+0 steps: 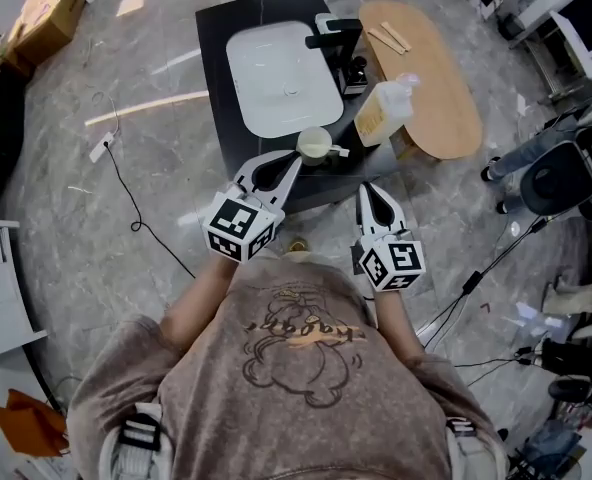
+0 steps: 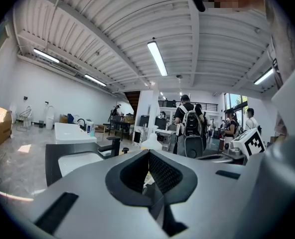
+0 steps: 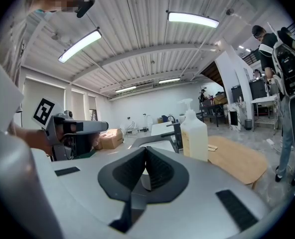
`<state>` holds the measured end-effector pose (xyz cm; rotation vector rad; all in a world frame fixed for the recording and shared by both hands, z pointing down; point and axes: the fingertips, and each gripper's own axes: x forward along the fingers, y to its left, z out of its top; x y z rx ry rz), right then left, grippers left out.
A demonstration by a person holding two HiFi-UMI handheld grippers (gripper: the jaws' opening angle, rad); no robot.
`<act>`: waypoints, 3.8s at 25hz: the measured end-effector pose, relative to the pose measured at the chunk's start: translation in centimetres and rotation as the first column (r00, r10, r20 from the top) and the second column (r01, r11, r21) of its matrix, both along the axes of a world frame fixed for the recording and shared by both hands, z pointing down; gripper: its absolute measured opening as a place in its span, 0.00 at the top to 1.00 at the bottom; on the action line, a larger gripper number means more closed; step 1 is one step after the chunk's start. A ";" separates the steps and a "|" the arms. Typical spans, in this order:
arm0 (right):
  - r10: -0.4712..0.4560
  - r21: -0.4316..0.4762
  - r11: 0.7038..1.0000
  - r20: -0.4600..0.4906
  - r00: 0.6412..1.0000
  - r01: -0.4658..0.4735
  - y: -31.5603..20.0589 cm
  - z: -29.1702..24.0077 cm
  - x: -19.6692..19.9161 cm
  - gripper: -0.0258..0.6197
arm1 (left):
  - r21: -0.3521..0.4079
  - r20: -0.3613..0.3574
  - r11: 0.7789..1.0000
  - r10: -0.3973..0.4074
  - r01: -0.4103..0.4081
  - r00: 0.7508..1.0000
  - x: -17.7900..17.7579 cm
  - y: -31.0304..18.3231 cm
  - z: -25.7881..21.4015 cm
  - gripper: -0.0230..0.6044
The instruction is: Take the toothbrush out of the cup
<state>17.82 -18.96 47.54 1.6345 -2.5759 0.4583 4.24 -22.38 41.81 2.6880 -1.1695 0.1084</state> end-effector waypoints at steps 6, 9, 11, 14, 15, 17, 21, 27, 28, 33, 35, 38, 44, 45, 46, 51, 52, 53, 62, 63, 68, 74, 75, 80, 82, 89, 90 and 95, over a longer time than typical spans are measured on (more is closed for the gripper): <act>0.031 0.010 0.999 0.010 0.999 -0.031 -1.5 -0.6 0.4 0.96 | -0.002 0.000 1.000 0.023 -0.023 1.000 0.2 -2.4 -0.5 0.93; 0.068 0.007 0.998 0.011 0.998 -0.068 -2.1 -0.5 0.7 0.96 | -0.004 0.008 0.998 0.057 -0.057 0.998 0.4 -3.2 -0.6 0.93; 0.089 0.007 0.996 0.016 0.996 -0.089 -2.4 -0.5 0.5 0.96 | -0.008 0.010 0.997 0.080 -0.080 0.997 0.4 -3.7 -0.5 0.93; 0.111 0.007 0.994 0.020 0.994 -0.112 -2.8 -0.5 0.0 0.96 | -0.014 0.009 0.994 0.106 -0.106 0.994 0.2 -4.3 -0.2 0.93; 0.118 0.008 0.993 0.022 0.993 -0.118 -3.0 -0.5 -0.2 0.96 | -0.013 0.008 0.994 0.113 -0.113 0.994 0.1 -4.5 -0.2 0.93; 0.127 0.006 0.992 0.028 0.991 -0.128 -3.2 -0.5 -0.8 0.95 | -0.016 0.004 0.992 0.122 -0.122 0.992 -0.3 -5.0 0.0 0.93; 0.138 -0.015 0.990 0.063 0.988 -0.137 -3.9 0.0 -1.5 0.82 | -0.025 -0.007 0.991 0.134 -0.134 0.991 -0.8 -5.8 0.5 0.93; 0.133 -0.065 0.990 0.089 0.987 -0.128 -5.3 1.4 -2.4 0.55 | -0.033 -0.020 0.988 0.151 -0.151 0.988 -1.2 -6.9 0.7 0.93; 0.129 -0.076 0.990 0.092 0.987 -0.122 -5.5 1.8 -2.6 0.51 | -0.034 -0.022 0.988 0.153 -0.153 0.988 -1.2 -7.0 0.8 0.93; 0.132 -0.105 0.987 0.105 0.986 -0.121 -6.9 3.5 -2.9 0.33 | -0.036 -0.028 0.986 0.161 -0.162 0.987 -1.2 -7.5 0.8 0.93; 0.132 -0.125 0.985 0.117 0.984 -0.117 -7.7 4.3 -3.0 0.30 | -0.036 -0.028 0.986 0.161 -0.162 0.987 -1.3 -7.7 0.9 0.93; 0.120 -0.156 0.983 0.115 0.986 -0.101 -8.7 5.8 -3.2 0.30 | -0.035 -0.026 0.987 0.153 -0.154 0.988 -1.7 -8.2 0.8 0.93; 0.105 -0.233 0.969 0.107 0.989 -0.078 -9.7 9.3 -3.5 0.43 | -0.046 -0.019 0.991 0.124 -0.124 0.992 -2.7 -8.6 1.1 0.93; 0.105 -0.244 0.967 0.111 0.988 -0.076 -9.8 9.8 -3.5 0.46 | -0.049 -0.018 0.992 0.118 -0.119 0.993 -2.9 -8.7 1.2 0.93; 0.105 -0.252 0.965 0.112 0.988 -0.075 -9.9 10.2 -3.6 0.49 | -0.052 -0.016 0.992 0.114 -0.114 0.993 -3.1 -8.7 1.4 0.93; 0.108 -0.266 0.961 0.091 0.990 -0.080 -10.5 11.4 -4.0 0.60 | -0.067 -0.010 0.993 0.093 -0.094 0.996 -3.9 -8.7 1.8 0.93; 0.108 -0.269 0.960 0.091 0.990 -0.080 -10.6 11.6 -4.1 0.63 | -0.069 -0.009 0.994 0.090 -0.090 0.996 -4.1 -8.8 1.8 0.93; 0.108 -0.272 0.959 0.091 0.990 -0.080 -10.8 11.8 -4.1 0.65 | -0.070 -0.008 0.994 0.087 -0.087 0.996 -4.2 -8.8 1.8 0.93; 0.154 -0.257 0.958 0.081 0.985 -0.128 -11.2 12.2 -3.3 0.81 | -0.082 -0.006 0.994 0.065 -0.065 0.998 -4.9 -8.6 2.3 0.93; 0.154 -0.257 0.958 0.080 0.985 -0.129 -11.2 12.2 -3.3 0.83 | -0.083 -0.007 0.994 0.065 -0.065 0.998 -4.9 -8.6 2.3 0.93; 0.148 -0.260 0.958 0.074 0.986 -0.124 -11.2 12.2 -3.6 0.86 | -0.085 -0.012 0.994 0.064 -0.065 0.998 -4.8 -8.4 2.3 0.93; 0.144 -0.251 0.960 0.075 0.987 -0.121 -11.4 11.9 -3.7 0.91 | -0.092 -0.013 0.994 0.054 -0.055 0.998 -4.8 -8.3 2.6 0.93; 0.144 -0.249 0.961 0.074 0.987 -0.121 -11.4 11.8 -3.6 0.91 | -0.093 -0.014 0.994 0.052 -0.054 0.999 -4.8 -8.2 2.6 0.93; 0.134 -0.233 0.966 0.061 0.989 -0.116 -11.9 11.3 -3.6 0.92 | -0.096 -0.019 0.994 0.049 -0.051 0.999 -4.7 -8.1 2.5 0.93; 0.125 -0.225 0.968 0.050 0.991 -0.111 -12.1 11.1 -3.7 0.92 | -0.097 -0.021 0.994 0.046 -0.048 0.999 -4.7 -8.0 2.5 0.93; 0.099 -0.176 0.980 0.027 0.995 -0.093 -12.6 9.4 -4.0 0.92 | -0.110 -0.026 0.993 0.046 -0.048 0.999 -4.7 -7.6 3.0 0.93; 0.099 -0.167 0.981 0.026 0.995 -0.093 -12.6 9.0 -4.0 0.92 | -0.112 -0.026 0.992 0.049 -0.051 0.998 -4.7 -7.5 3.1 0.93; 0.103 -0.121 0.988 0.035 0.994 -0.098 -12.6 6.9 -3.7 0.92 | -0.116 -0.027 0.991 0.070 -0.073 0.997 -4.1 -7.3 3.2 0.93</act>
